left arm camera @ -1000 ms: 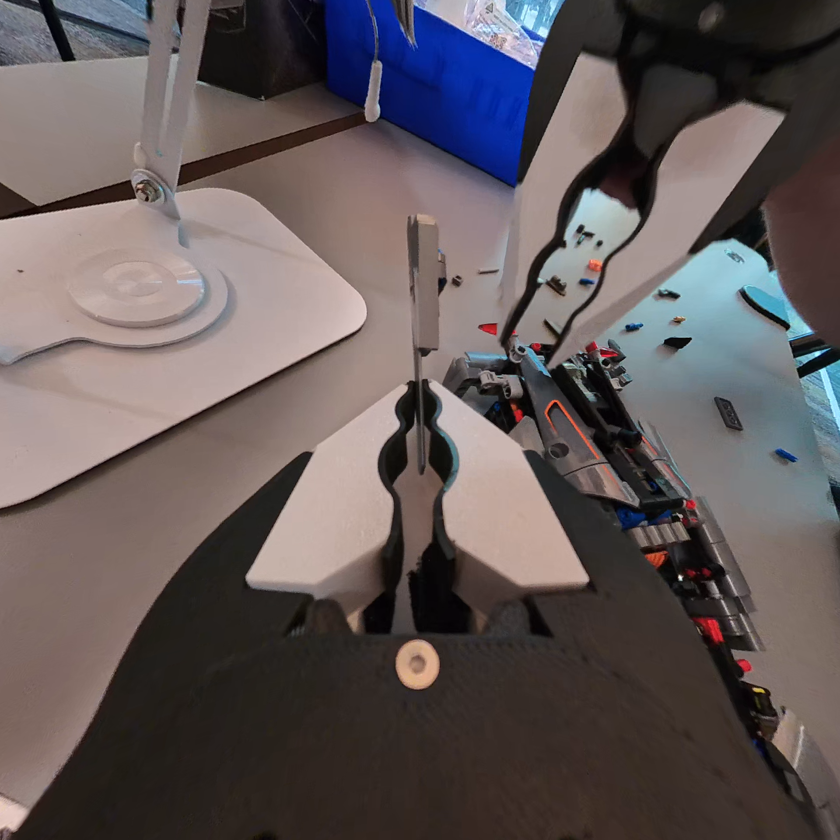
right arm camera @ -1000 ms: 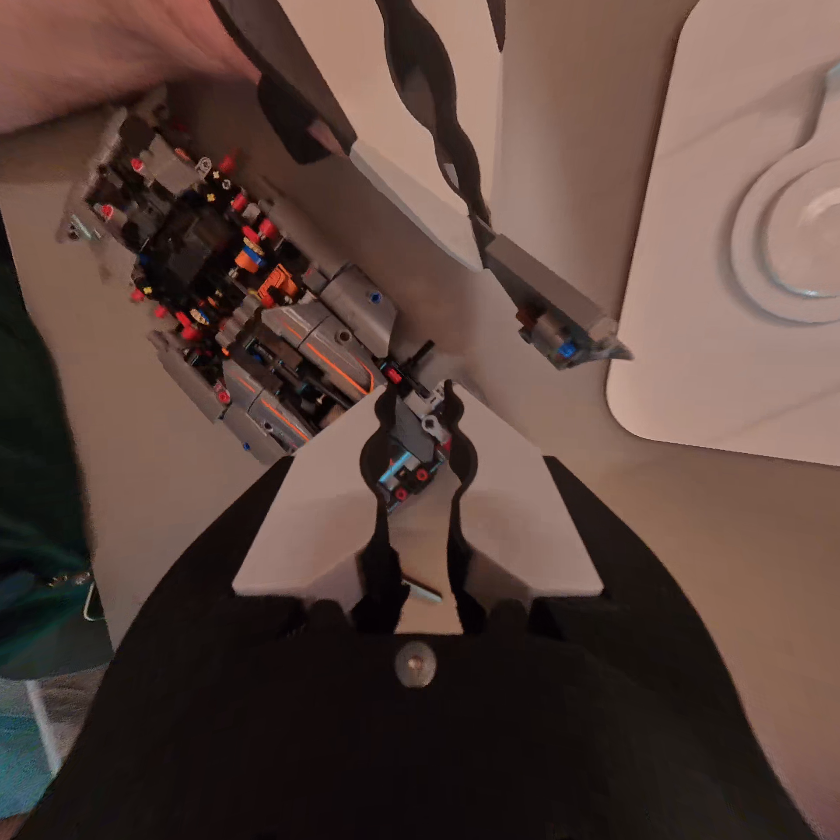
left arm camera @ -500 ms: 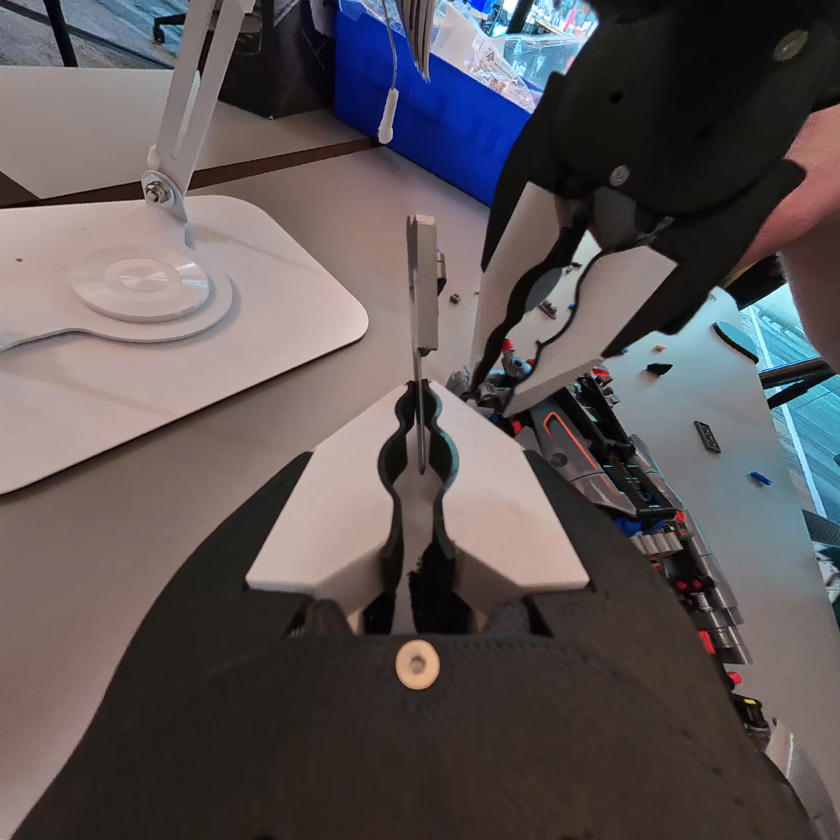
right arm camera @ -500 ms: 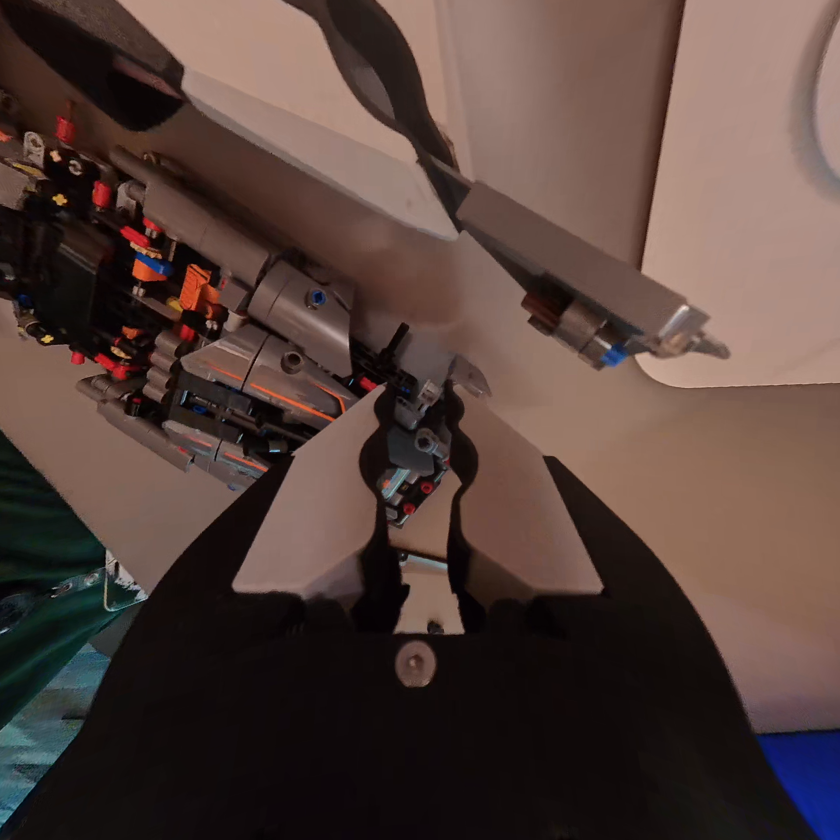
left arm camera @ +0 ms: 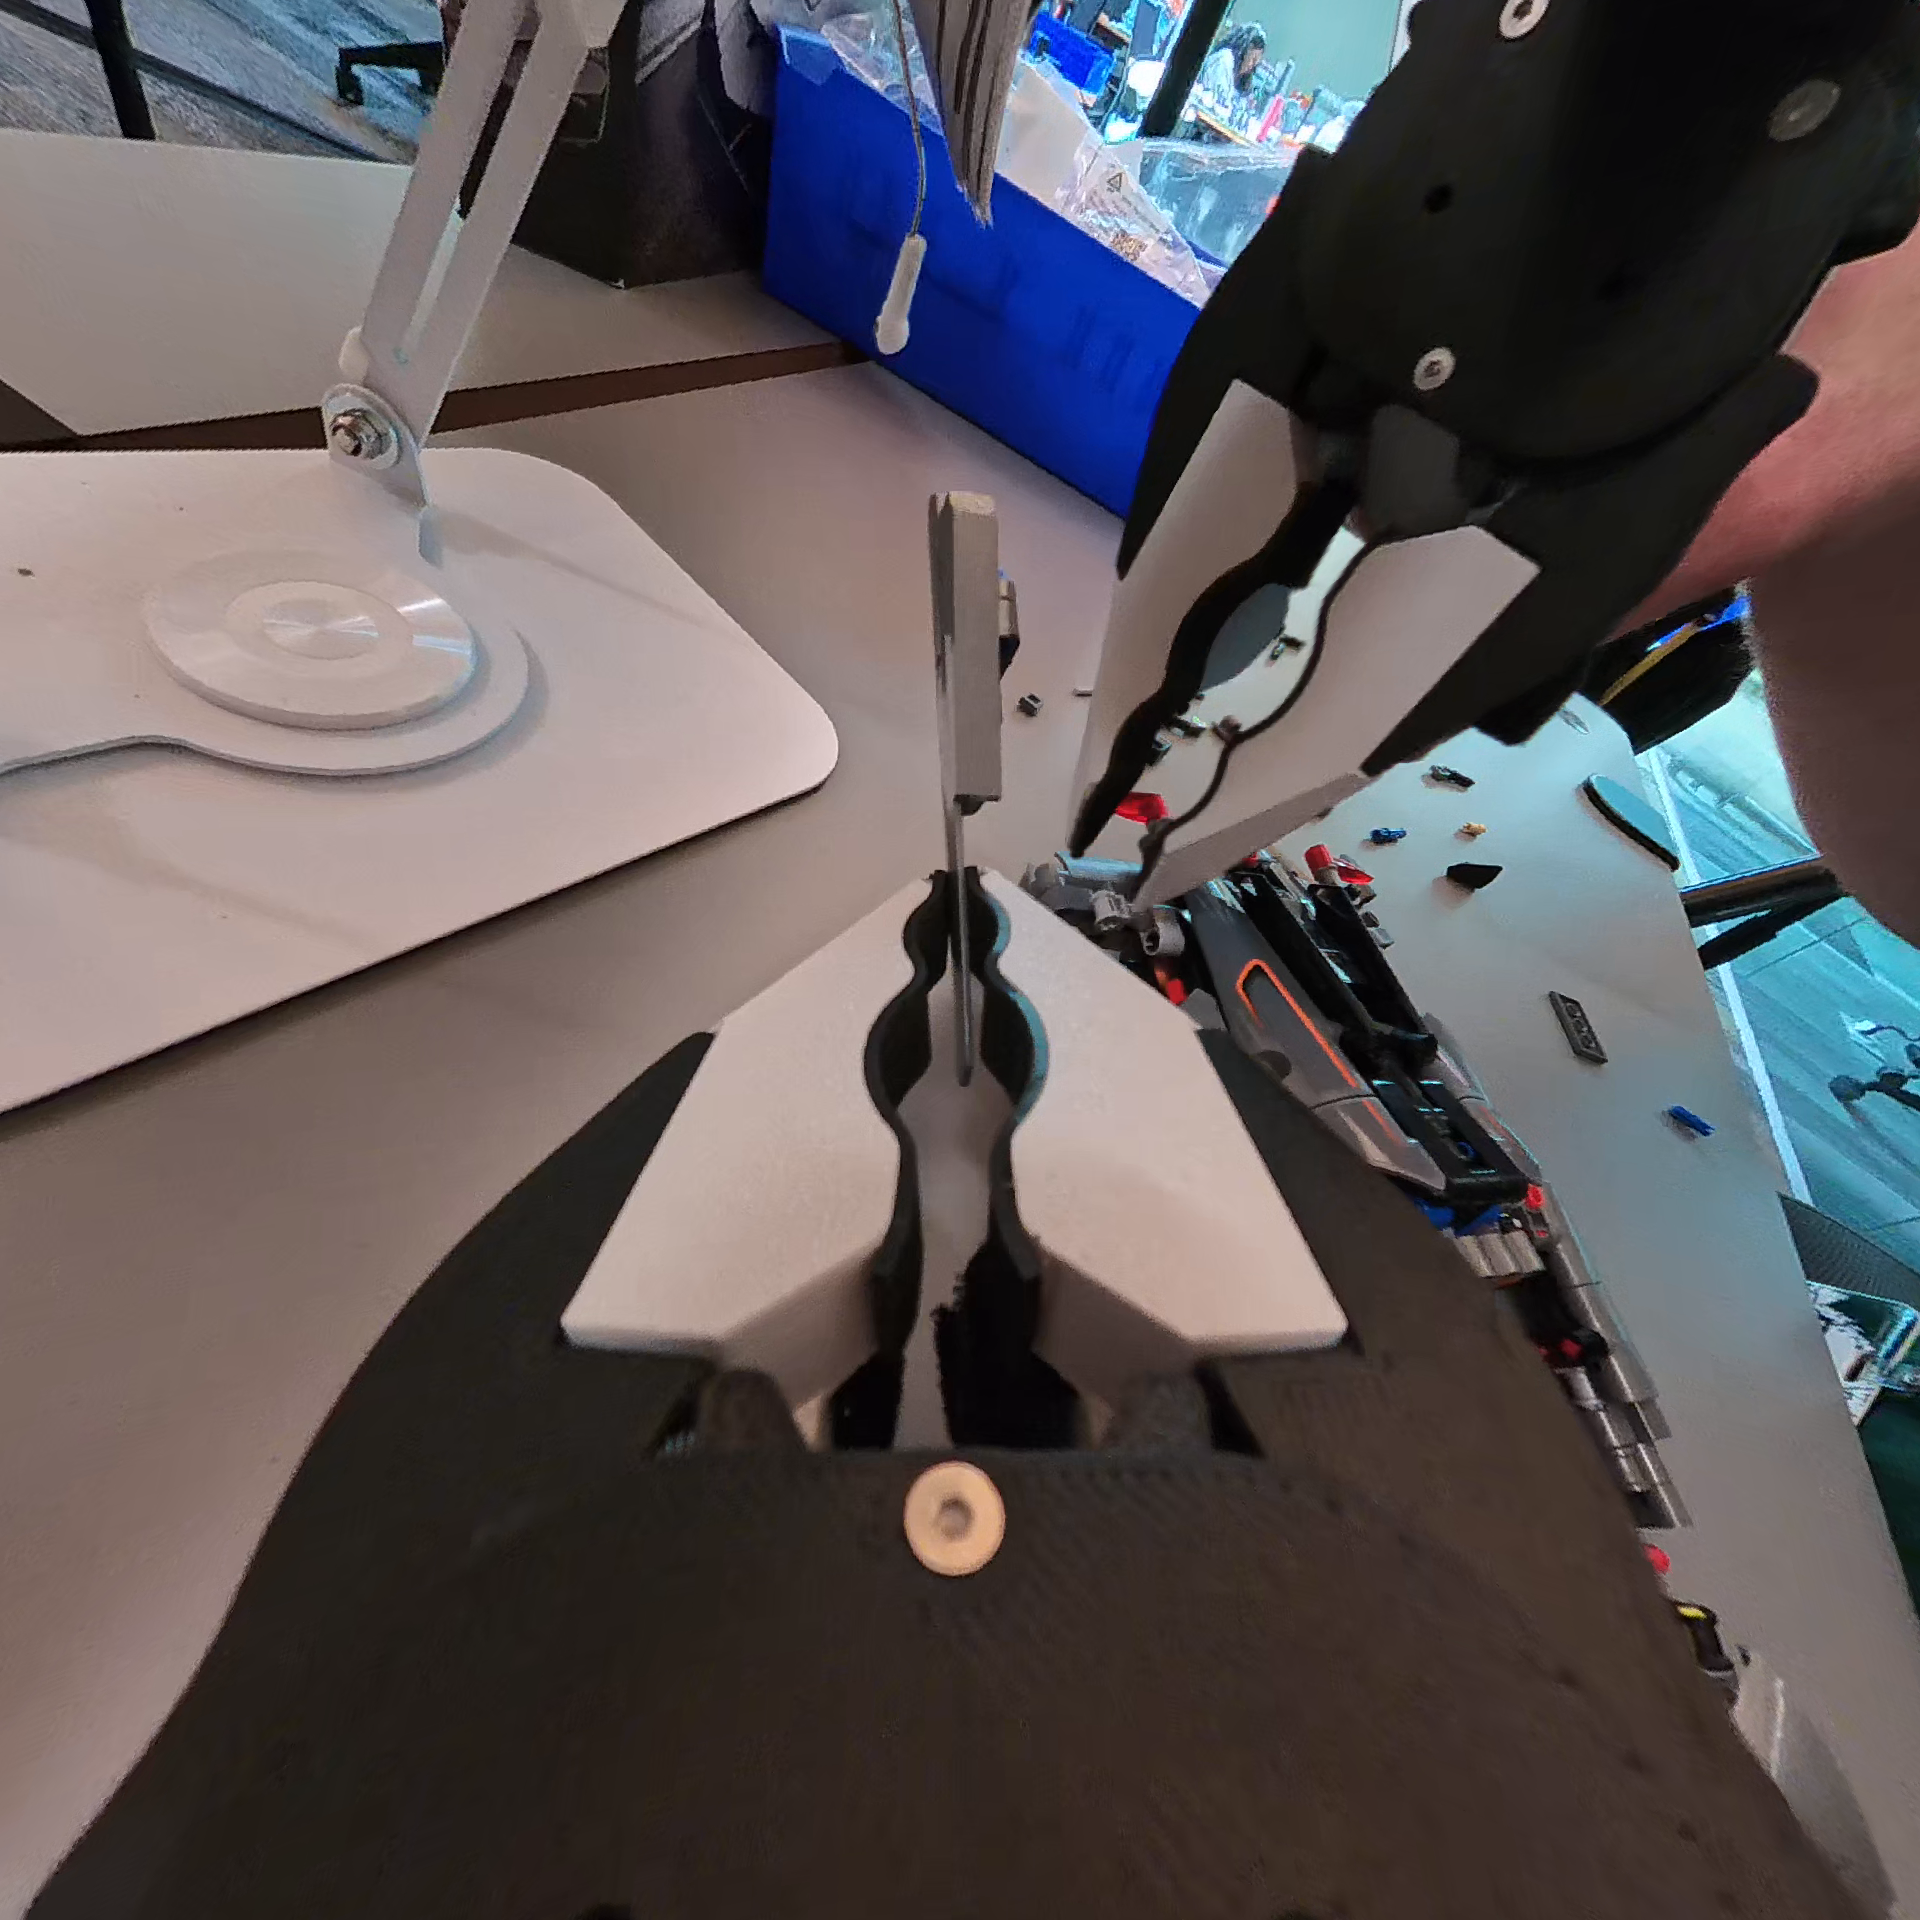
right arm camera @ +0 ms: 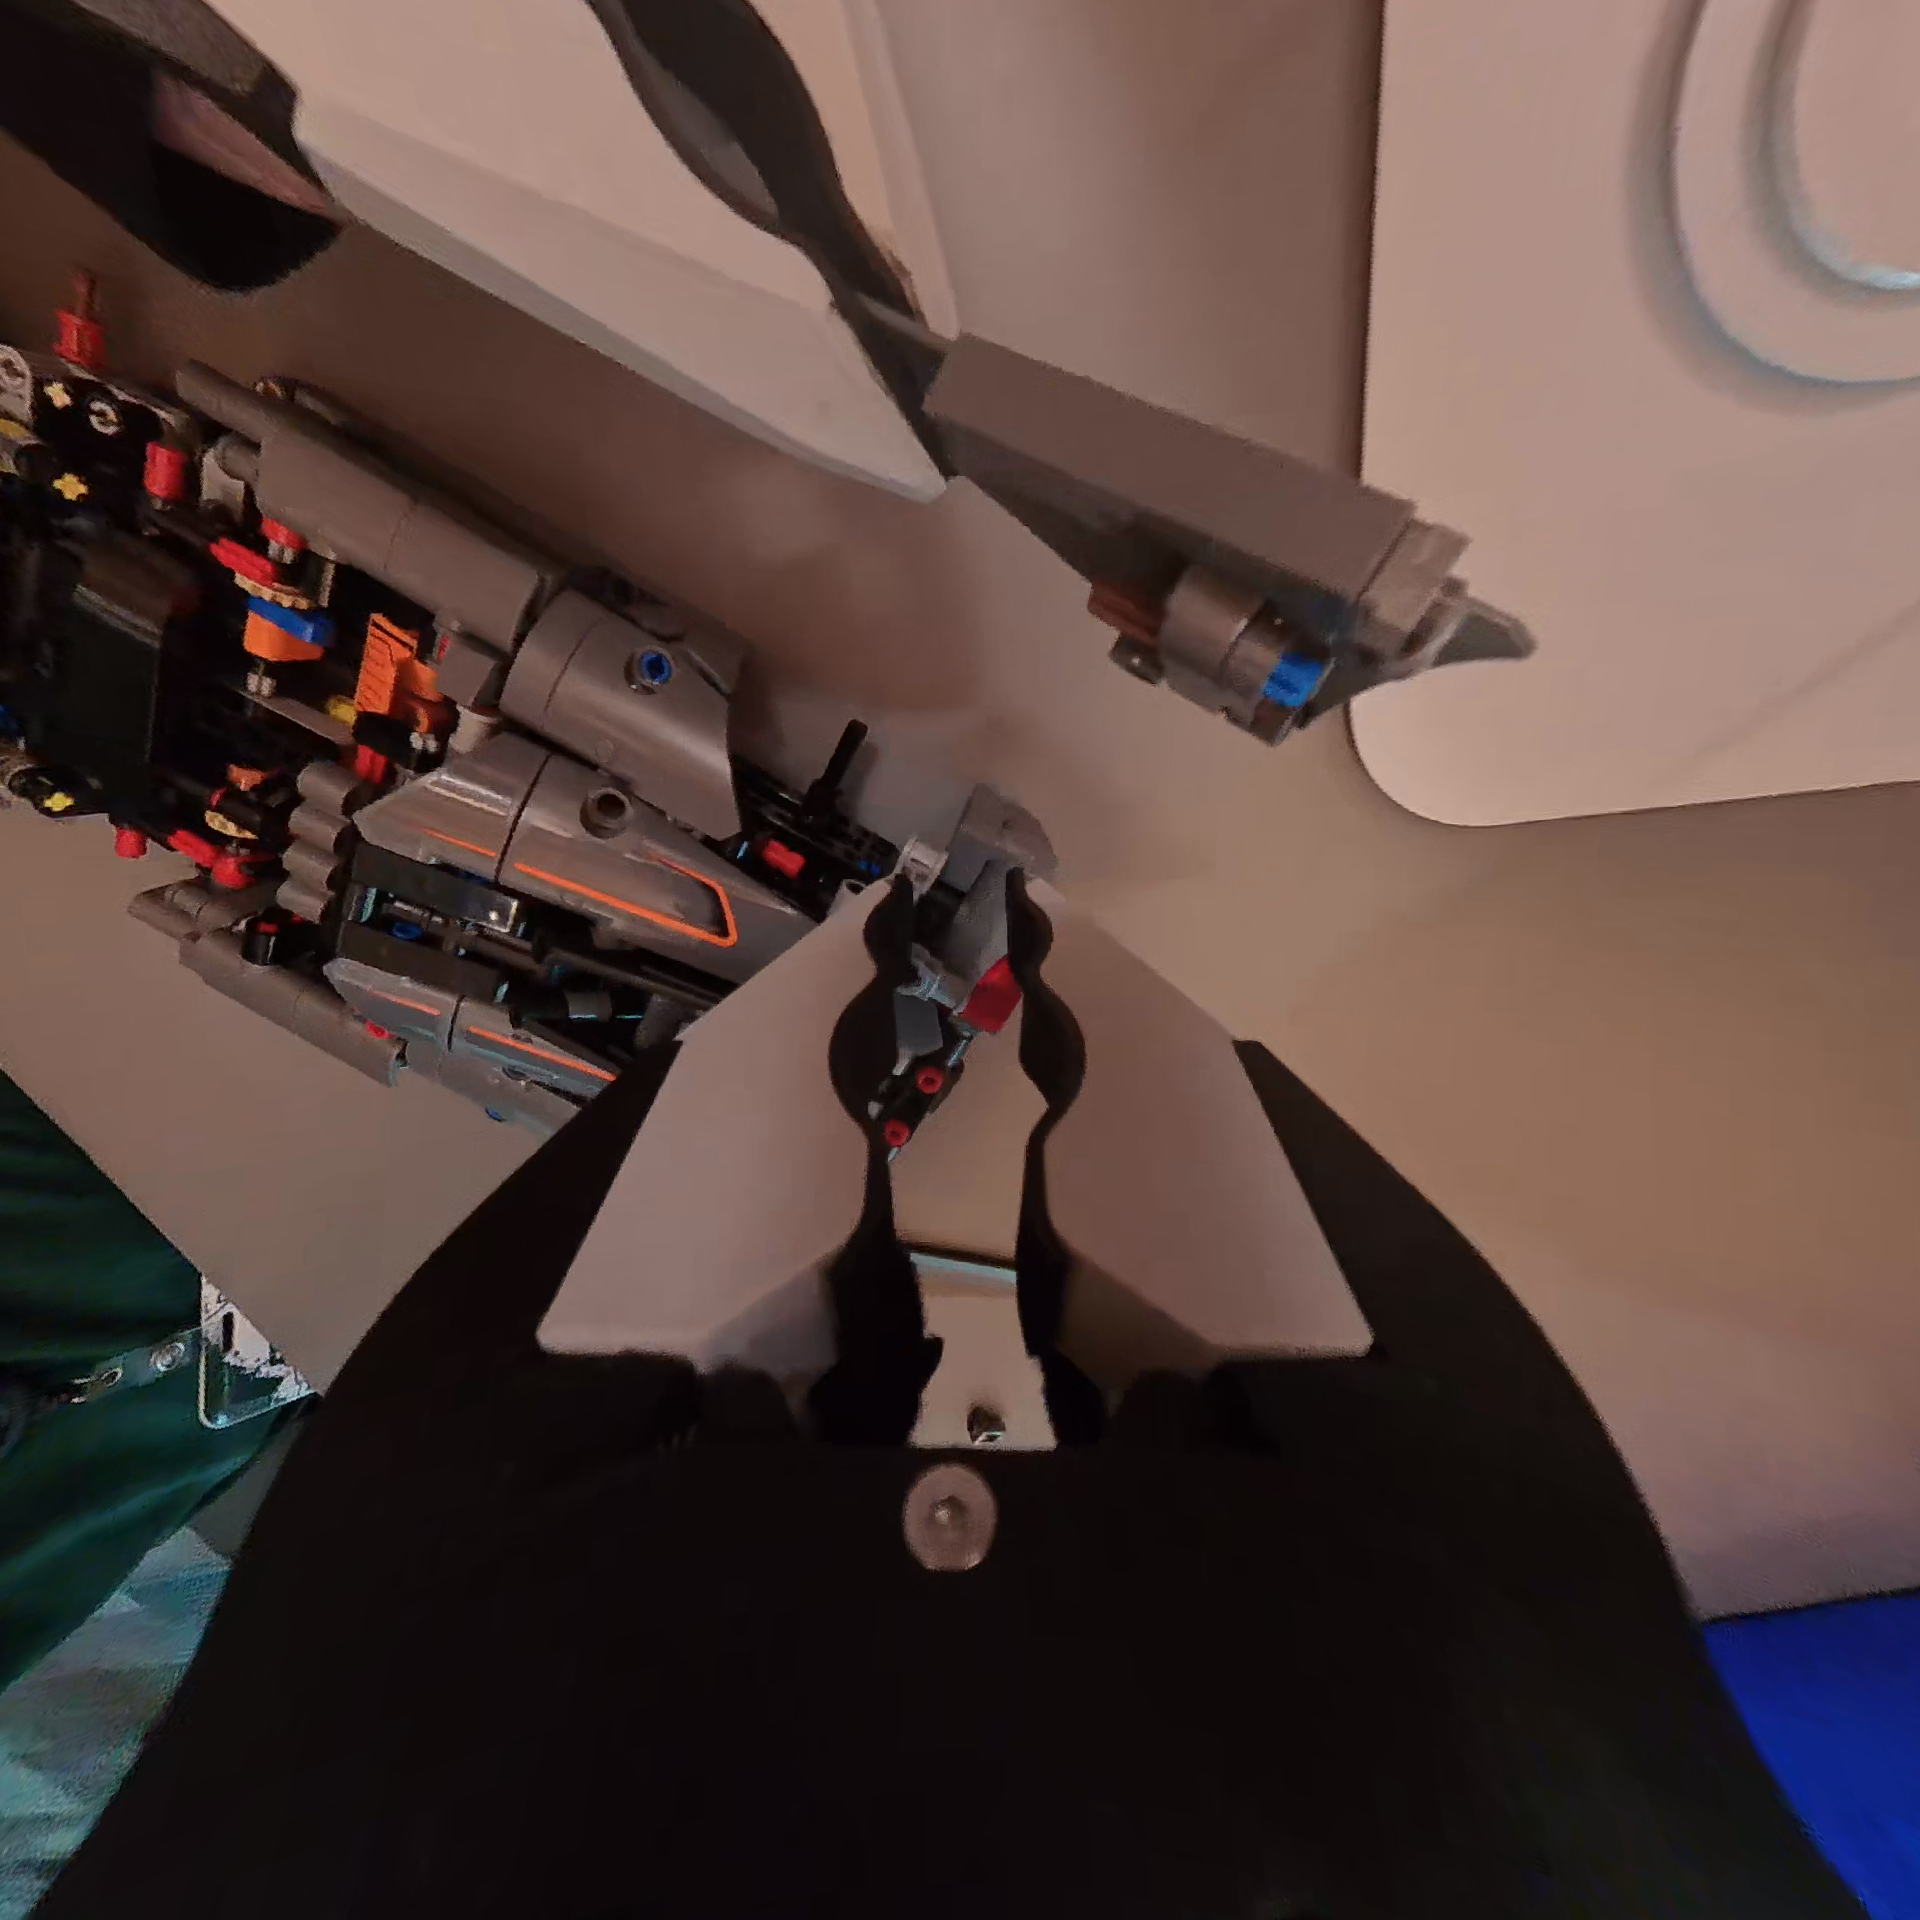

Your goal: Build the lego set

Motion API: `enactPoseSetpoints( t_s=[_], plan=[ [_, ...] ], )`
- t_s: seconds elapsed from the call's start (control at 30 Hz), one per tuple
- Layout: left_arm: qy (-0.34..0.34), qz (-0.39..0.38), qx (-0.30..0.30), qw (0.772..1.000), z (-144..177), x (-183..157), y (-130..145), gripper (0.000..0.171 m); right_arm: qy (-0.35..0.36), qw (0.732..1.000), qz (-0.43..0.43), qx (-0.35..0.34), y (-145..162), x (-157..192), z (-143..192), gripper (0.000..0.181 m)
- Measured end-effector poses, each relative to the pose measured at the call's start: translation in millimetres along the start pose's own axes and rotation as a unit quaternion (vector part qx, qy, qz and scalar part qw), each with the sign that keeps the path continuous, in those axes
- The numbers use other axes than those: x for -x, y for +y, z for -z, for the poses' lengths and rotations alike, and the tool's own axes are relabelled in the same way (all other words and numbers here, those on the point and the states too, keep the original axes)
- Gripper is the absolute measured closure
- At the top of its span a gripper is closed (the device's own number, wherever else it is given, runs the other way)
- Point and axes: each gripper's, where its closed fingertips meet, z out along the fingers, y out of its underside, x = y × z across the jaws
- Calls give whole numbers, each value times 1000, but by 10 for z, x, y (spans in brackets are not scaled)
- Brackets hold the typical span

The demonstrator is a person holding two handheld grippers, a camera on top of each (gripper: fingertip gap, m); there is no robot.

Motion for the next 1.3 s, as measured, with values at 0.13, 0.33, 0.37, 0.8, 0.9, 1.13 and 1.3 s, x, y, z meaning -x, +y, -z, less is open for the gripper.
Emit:
enactPoseSetpoints(
  t_s=[0.13, 0.33, 0.37, 0.8, 0.9, 1.13, 1.3],
  plan=[
    [-1, 4, 1, 1000, -4, 26, 19, 171, -6, 1000, -4, 12, 9, 13, -49, 159],
    [1, 5, 3, 1000, -13, 33, 23, 171, -9, 1000, -6, 23, -17, 18, -81, 162],
    [1, 5, 3, 1000, -16, 31, 24, 171, -10, 1000, -7, 24, -18, 21, -81, 162],
    [6, 8, 3, 1000, -9, 28, 20, 171, 12, 999, 19, 22, -37, 76, -53, 173],
    [8, 7, 7, 1000, -19, 17, 29, 171, 4, 1000, 14, 10, -47, 72, -49, 173],
    [14, 10, 15, 1000, -37, -2, 58, 171, 3, 1000, 28, -13, -70, 62, -25, 173],
    [15, 10, 18, 1000, -57, -5, 68, 171, 33, 999, 43, -2, -102, 47, -5, 174]
  ],
)
